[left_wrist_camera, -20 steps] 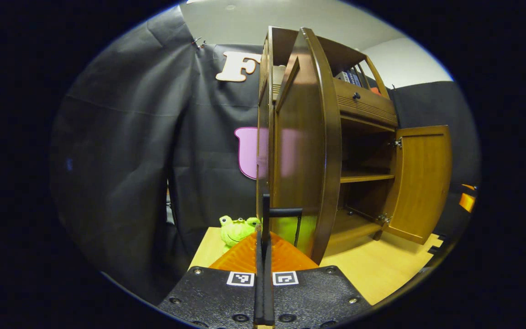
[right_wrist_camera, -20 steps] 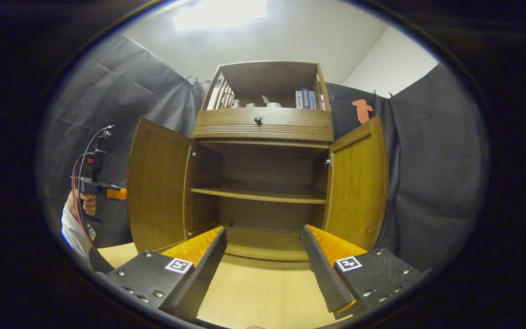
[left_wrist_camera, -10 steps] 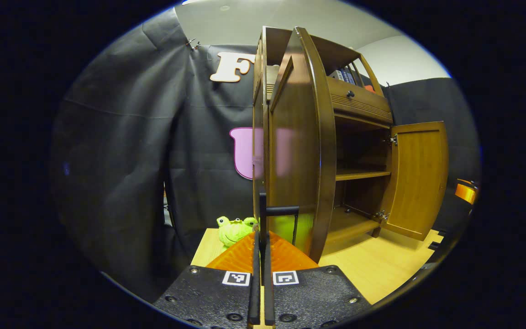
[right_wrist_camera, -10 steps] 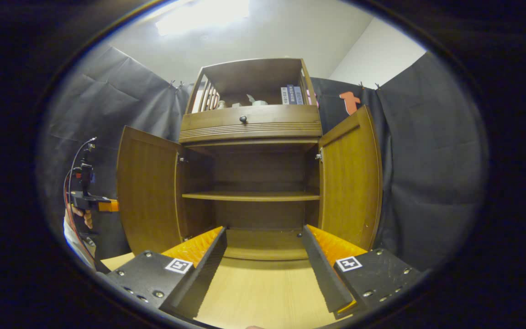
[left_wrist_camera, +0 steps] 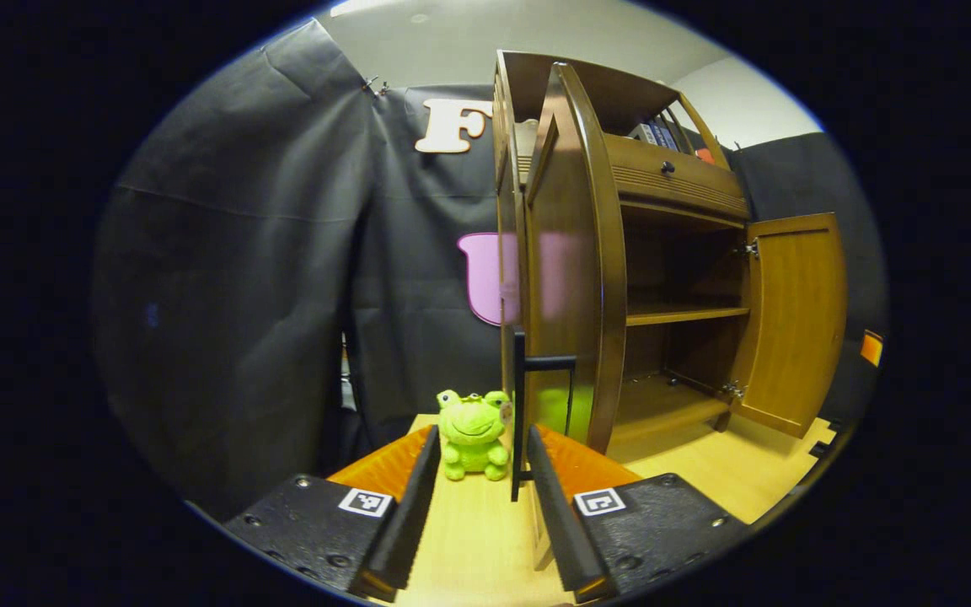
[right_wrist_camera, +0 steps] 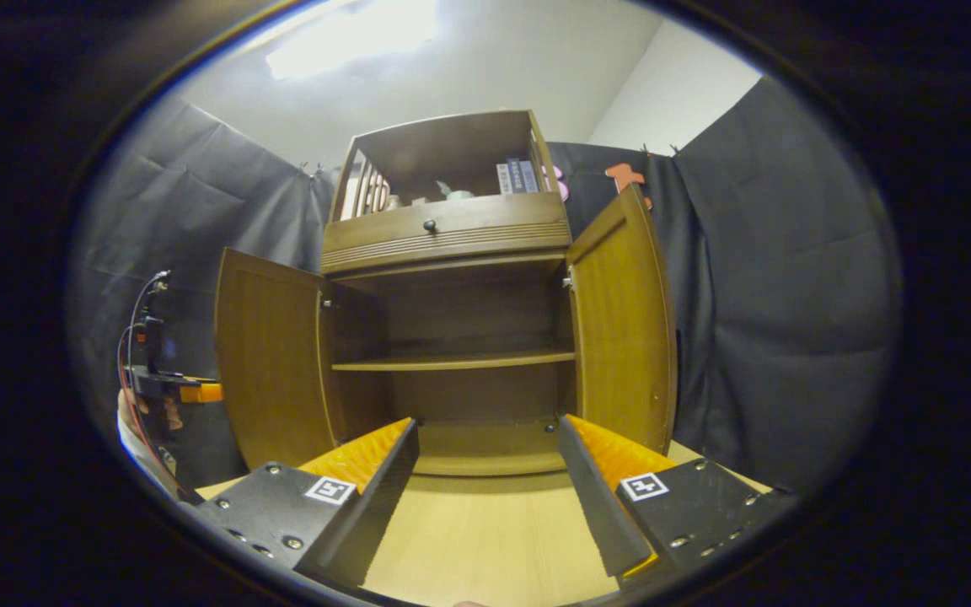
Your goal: Open the right door of the double-door shoe cabinet with the right hand, and open the left door with the left hand.
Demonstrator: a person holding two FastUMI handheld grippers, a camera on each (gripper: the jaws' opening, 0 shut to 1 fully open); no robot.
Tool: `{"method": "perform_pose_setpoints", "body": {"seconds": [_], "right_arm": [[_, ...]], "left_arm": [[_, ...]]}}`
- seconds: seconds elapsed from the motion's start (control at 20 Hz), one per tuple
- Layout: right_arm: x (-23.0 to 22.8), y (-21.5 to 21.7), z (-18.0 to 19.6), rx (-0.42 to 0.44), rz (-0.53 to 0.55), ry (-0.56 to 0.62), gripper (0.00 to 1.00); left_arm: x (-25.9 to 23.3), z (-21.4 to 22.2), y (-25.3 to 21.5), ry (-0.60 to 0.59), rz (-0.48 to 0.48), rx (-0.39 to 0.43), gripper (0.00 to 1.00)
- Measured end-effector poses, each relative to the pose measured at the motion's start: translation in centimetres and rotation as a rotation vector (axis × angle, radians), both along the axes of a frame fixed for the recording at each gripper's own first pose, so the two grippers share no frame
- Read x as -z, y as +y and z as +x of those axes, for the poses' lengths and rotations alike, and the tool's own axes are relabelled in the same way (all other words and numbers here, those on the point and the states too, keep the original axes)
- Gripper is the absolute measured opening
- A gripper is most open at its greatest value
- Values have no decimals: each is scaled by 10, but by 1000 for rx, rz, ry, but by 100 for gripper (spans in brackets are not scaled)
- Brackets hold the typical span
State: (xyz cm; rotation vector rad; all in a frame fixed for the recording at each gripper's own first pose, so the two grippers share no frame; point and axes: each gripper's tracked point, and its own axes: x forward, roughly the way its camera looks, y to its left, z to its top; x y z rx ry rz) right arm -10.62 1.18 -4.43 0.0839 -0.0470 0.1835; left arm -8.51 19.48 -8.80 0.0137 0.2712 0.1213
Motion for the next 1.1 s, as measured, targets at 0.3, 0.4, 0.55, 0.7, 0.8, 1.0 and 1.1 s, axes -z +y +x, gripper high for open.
{"method": "perform_pose_setpoints", "body": {"seconds": [0.3, 0.4, 0.55, 0.7, 0.8, 1.0, 1.1], "right_arm": [[11, -6, 3, 7, 19, 35, 98], [10, -7, 3, 8, 13, 32, 98], [8, -3, 2, -8, 9, 32, 98], [7, -4, 5, -15, -6, 33, 98], [4, -6, 6, -18, -10, 36, 98], [-8, -11, 7, -24, -14, 18, 98], [-15, -14, 7, -22, 1, 12, 98]], "left_arm": [[-20, -26, 3, -29, -1, -96, 87], [-27, -36, 0, -35, 2, -122, 92], [-39, -53, -5, -44, 0, -169, 97], [-56, -60, -16, -79, -8, -194, 96], [-64, -61, -27, -90, -8, -193, 95], [-72, -53, -58, -104, -41, -163, 96], [-80, -44, -81, -128, -60, -127, 93]]}}
